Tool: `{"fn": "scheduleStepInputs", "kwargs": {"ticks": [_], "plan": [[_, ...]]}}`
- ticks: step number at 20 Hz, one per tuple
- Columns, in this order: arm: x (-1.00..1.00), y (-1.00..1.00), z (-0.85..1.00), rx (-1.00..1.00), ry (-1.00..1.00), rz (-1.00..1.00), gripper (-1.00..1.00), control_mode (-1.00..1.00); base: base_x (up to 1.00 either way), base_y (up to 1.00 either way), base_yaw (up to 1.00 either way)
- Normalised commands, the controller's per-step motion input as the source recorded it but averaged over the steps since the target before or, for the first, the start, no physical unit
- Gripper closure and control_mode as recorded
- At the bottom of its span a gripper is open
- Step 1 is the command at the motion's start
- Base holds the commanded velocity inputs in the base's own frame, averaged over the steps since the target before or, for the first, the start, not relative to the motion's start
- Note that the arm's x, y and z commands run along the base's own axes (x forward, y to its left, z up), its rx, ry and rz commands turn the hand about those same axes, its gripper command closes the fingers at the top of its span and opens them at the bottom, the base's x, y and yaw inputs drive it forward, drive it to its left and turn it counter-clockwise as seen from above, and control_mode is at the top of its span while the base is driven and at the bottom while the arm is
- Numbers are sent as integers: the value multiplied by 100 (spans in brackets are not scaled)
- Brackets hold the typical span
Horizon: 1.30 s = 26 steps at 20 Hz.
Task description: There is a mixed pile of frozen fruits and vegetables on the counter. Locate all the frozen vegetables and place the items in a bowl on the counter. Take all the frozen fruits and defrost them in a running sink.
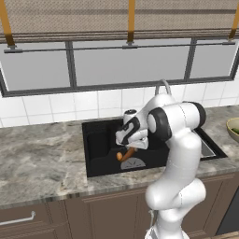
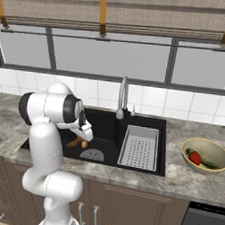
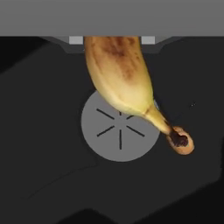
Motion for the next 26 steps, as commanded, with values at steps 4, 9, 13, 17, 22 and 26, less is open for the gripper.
{"fn": "scheduleStepInputs", "kwargs": {"ticks": [4,9,13,17,22,26], "plan": [[4,0,-57,0,1,-10,100,-100,0,0,0],[3,0,-48,0,0,-9,100,-100,0,0,0],[19,0,-40,0,0,-7,100,-100,0,0,0],[36,0,-34,0,6,-8,100,-100,0,0,0],[58,-8,-39,0,6,-1,100,-100,0,0,0],[47,-20,-45,1,2,0,100,-100,0,0,0]]}}
